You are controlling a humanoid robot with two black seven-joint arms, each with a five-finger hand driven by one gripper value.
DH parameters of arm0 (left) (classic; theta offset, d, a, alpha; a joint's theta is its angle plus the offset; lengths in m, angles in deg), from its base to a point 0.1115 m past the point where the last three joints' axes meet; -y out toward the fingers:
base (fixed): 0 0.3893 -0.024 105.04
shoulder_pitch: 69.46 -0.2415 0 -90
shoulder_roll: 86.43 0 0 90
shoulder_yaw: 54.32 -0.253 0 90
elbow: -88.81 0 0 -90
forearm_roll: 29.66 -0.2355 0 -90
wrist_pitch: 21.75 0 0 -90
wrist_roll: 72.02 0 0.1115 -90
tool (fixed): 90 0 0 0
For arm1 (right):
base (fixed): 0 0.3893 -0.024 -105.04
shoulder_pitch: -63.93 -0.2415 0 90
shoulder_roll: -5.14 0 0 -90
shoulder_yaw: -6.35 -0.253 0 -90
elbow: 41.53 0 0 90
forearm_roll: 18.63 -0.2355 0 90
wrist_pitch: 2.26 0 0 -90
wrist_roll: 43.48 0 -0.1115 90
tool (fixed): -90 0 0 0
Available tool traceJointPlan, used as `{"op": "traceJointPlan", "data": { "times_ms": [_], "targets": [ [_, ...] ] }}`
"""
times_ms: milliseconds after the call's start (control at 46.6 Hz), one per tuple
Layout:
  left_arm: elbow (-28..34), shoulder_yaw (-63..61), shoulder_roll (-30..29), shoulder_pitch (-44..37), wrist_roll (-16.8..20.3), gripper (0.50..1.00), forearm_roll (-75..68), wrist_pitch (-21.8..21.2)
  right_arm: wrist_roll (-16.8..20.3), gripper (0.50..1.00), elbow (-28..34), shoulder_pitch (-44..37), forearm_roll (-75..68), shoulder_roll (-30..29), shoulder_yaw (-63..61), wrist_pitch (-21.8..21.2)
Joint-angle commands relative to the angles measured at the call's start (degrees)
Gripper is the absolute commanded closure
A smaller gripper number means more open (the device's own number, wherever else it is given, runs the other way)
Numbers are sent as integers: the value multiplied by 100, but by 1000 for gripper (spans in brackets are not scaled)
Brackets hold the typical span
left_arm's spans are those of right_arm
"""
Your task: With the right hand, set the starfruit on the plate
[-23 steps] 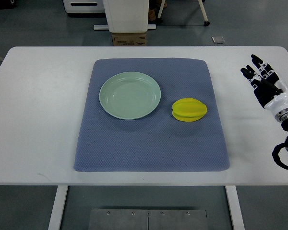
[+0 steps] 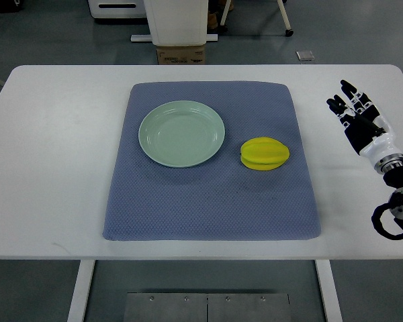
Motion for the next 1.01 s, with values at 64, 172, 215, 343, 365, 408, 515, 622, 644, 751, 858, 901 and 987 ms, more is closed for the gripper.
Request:
{"op": "traceJointPlan", "data": {
  "times_ms": [64,172,215,343,365,408,515,622,644,751,858,901,987],
  "targets": [
    [1,1,0,-15,-1,500,0,8,1,500,-4,-7,0,-20,-5,-32],
    [1,1,0,-15,-1,500,0,8,10,500,13,-15,0,-55,-5,-40],
    [1,1,0,-15,-1,500,0,0,10,500,13,-15,0,-55,4,-75],
    [1,1,0,-15,-1,500,0,0,10,500,4,-33,9,-46,13,-269],
    [1,1,0,-15,-1,500,0,8,10,500,4,-33,9,-46,13,-295],
    [1,1,0,-15,-1,500,0,8,10,500,4,-33,9,-46,13,-339],
    [1,1,0,-15,-1,500,0,8,10,500,-4,-33,9,-37,13,-453],
    [1,1,0,-15,-1,500,0,8,19,500,-31,-33,9,-37,4,-489],
    [1,1,0,-24,-1,500,0,0,28,500,-31,-33,9,-37,4,-489],
    [1,1,0,-15,-1,500,0,8,80,500,-40,-24,0,-37,4,-498],
    [1,1,0,-15,-1,500,0,0,80,500,-75,-15,0,-37,4,-489],
    [1,1,0,-15,-1,500,0,0,72,500,-84,-15,0,-37,-5,-489],
    [1,1,0,-24,-1,500,0,8,63,500,-110,-15,0,-37,-5,-489]
  ]
}}
